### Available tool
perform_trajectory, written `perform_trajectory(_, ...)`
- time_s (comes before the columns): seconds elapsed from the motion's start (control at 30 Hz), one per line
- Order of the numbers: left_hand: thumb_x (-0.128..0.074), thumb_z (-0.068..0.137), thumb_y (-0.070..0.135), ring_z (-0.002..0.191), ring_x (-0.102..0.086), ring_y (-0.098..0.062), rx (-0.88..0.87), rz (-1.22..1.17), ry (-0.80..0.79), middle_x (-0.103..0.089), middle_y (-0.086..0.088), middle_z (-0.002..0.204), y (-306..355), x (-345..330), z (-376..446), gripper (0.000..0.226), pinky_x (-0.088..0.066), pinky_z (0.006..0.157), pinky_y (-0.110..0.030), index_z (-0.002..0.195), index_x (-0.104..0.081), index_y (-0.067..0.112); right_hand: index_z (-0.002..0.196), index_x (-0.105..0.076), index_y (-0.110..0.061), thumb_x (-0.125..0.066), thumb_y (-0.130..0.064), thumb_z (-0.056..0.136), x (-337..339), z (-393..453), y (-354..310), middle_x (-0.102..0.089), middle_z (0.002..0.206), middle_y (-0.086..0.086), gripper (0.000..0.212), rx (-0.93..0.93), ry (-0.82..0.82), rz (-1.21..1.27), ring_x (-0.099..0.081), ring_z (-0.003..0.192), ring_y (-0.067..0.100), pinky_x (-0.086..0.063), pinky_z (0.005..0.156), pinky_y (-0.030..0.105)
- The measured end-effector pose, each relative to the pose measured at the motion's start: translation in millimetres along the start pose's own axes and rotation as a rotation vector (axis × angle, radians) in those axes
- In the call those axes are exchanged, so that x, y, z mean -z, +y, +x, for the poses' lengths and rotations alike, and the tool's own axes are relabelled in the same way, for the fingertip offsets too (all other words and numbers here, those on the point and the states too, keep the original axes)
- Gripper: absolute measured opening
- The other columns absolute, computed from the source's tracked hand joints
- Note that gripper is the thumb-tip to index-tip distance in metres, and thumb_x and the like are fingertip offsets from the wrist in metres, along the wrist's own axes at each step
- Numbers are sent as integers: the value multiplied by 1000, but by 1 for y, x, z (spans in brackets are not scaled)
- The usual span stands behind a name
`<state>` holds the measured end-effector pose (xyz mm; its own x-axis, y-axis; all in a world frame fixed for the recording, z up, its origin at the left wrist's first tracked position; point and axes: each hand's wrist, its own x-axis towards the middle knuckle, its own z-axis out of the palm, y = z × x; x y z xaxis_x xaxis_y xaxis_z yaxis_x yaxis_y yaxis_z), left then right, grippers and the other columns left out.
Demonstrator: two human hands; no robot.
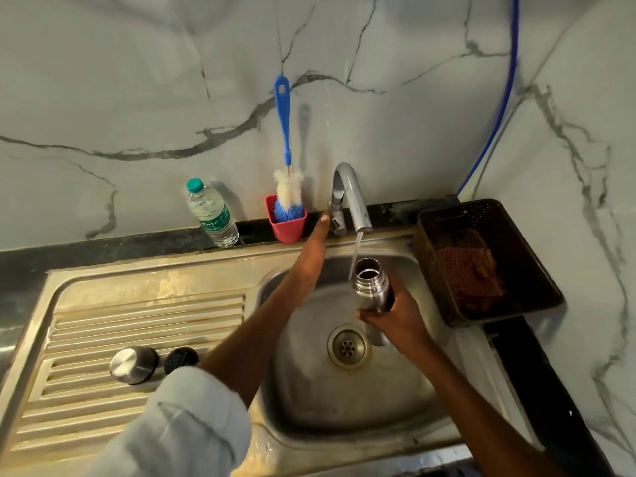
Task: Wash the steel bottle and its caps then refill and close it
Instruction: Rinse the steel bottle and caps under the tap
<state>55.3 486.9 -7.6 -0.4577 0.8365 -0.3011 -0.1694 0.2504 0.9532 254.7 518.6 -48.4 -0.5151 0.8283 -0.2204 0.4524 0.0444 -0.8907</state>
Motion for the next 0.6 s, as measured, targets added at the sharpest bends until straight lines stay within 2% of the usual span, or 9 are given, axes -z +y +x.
perform_trajectory(0.1, -25, 110, 64, 153, -35, -20, -1, 18, -81, -40, -3, 167, 4, -15, 11, 69, -20, 130, -48, 165, -31, 24, 129, -56, -34, -98, -16, 61, 7, -10, 5, -71, 116, -15, 82, 2, 39, -13, -67, 106, 6, -53, 93, 25)
perform_trajectory(0.2, -25, 106, 70, 158, -26, -21, 2, 58, -127, -28, -2, 173, 5, -16, 11, 75, -15, 131, -49, 168, -20, 29, 130, -56, -35, -98, -21, 62, 12, -18, -5, -71, 113, -20, 81, 58, 91, 4, -67, 105, 1, -56, 94, 34)
perform_trajectory(0.3, -28, 110, 62, 159, -23, -20, -35, 103, -56, -22, 0, 175, -1, -12, -2, 66, -19, 126, -40, 168, -18, 31, 135, -54, -36, -98, -27, 62, 19, -28, -35, -69, 119, -23, 86, 180, 147, 51, -65, 109, -4, -56, 95, 28)
perform_trajectory(0.37, -33, 112, 54, 154, -33, -22, -39, 76, 68, -36, -3, 168, -14, -9, -25, 60, -29, 116, -34, 164, -32, 26, 136, -52, -38, -97, -25, 65, 25, -36, -57, -64, 125, -29, 85, 317, 214, 99, -61, 117, -5, -51, 97, 18)
perform_trajectory(0.43, -40, 111, 53, 143, -51, -25, -6, 27, 172, -59, 0, 147, -38, -1, -51, 48, -39, 111, -36, 148, -55, 25, 131, -49, -38, -95, -19, 68, 24, -43, -63, -60, 122, -39, 81, 384, 276, 153, -58, 117, -10, -47, 97, 12)
perform_trajectory(0.5, -50, 103, 63, 129, -63, -24, 29, -23, 267, -70, 2, 131, -72, 14, -75, 50, -48, 112, -47, 134, -66, 27, 131, -51, -32, -95, -20, 69, 12, -45, -45, -63, 120, -34, 77, 298, 274, 180, -62, 114, -6, -51, 97, 19)
perform_trajectory(0.57, -58, 92, 76, 125, -66, -23, 72, -8, 342, -72, 3, 129, -99, 27, -93, 63, -50, 111, -57, 134, -67, 31, 125, -55, -32, -96, -33, 66, -4, -44, -15, -72, 111, -18, 72, 79, 165, 120, -71, 103, 6, -59, 90, 33)
perform_trajectory(0.6, -59, 91, 75, 124, -66, -23, 69, 30, 373, -72, 2, 129, -104, 29, -107, 63, -51, 110, -57, 136, -67, 31, 123, -57, -32, -96, -38, 64, -10, -46, 3, -74, 107, -14, 72, -14, 110, 59, -73, 98, 10, -60, 88, 38)
